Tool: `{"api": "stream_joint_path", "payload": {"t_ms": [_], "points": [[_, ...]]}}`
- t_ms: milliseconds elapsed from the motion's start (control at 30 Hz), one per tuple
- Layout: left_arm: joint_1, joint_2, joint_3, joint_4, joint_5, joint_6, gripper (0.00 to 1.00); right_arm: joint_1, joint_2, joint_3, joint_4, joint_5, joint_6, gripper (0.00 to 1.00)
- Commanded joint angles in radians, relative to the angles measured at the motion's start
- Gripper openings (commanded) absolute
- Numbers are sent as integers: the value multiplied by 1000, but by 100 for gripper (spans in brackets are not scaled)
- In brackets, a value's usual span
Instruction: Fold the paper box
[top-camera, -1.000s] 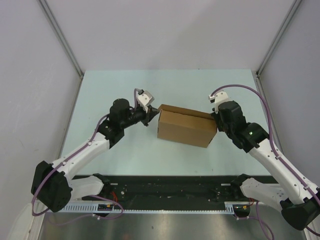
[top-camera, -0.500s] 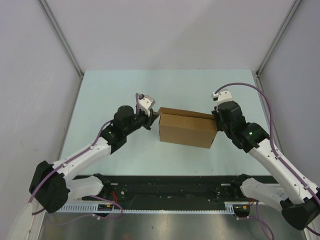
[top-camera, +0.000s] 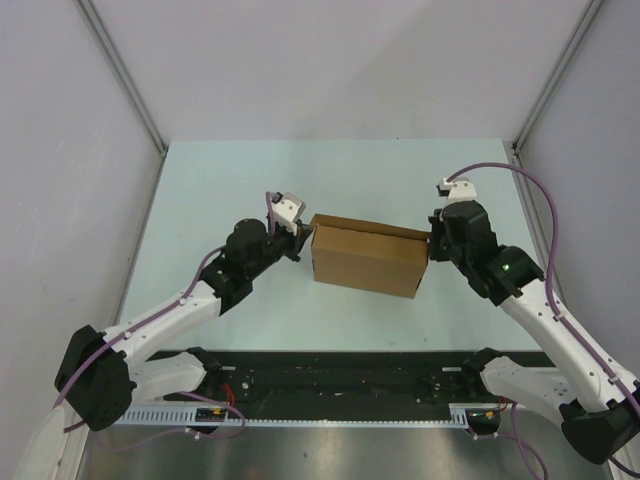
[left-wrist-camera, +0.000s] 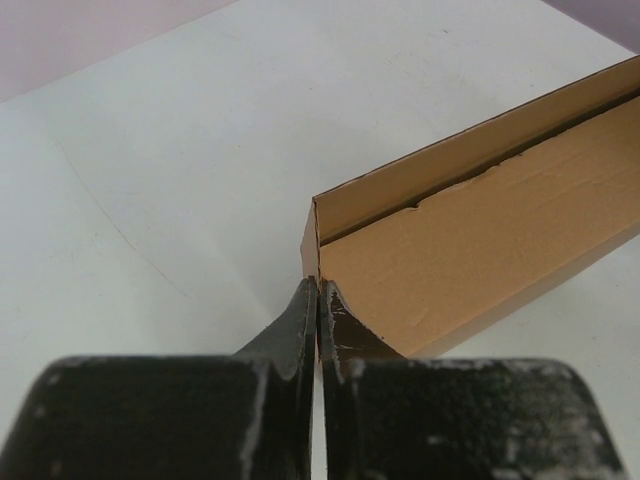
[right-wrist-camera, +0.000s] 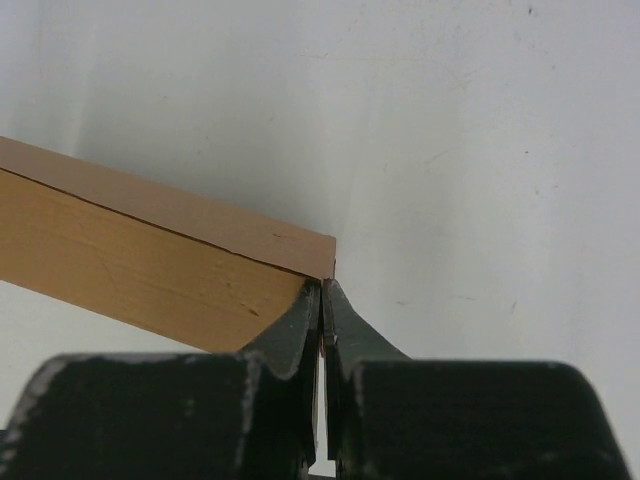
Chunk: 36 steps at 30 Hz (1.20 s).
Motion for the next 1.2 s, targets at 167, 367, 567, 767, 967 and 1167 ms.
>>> {"api": "stream_joint_path", "payload": {"t_ms": [167,367,567,767,967,1167], "points": [[-24,-34,-14,19,6,-25,1,1,10,2,26,-53,72,26],[-24,-34,-11,14,-9,-25,0,3,-1,2,6,-25,61,36],[-24,-31,-5,4,-15,-23,0,7,-22,2,-40,10,41,38],[-24,-26,-3,-1,-25,-29,0,9,-39,2,-83,47,23,34],[-24,-28,2,-10,-28,-31,0,7,-30,-1,-99,69,14,13],[-24,-28,11,-21,-28,-37,0,6,-10,-19,-94,67,17,19]]}}
